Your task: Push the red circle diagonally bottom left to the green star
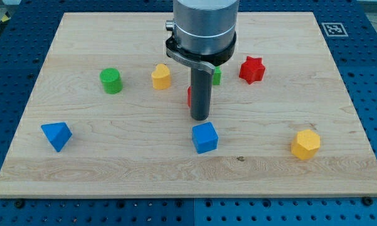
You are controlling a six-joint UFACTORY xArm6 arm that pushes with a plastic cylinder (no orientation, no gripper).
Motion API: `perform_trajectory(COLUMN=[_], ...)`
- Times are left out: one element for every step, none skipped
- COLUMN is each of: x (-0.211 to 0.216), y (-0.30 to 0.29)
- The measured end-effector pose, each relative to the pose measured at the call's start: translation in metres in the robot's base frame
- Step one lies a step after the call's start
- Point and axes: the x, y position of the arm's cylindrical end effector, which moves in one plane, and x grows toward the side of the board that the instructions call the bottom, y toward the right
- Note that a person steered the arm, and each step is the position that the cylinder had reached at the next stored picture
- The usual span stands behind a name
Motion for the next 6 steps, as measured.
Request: perform_trajectory(x=[0.0,0.0,0.003,0.006,0.008,0.019], y=[-0.003,-0.007,-0.006,-0.006,0.0,0.024])
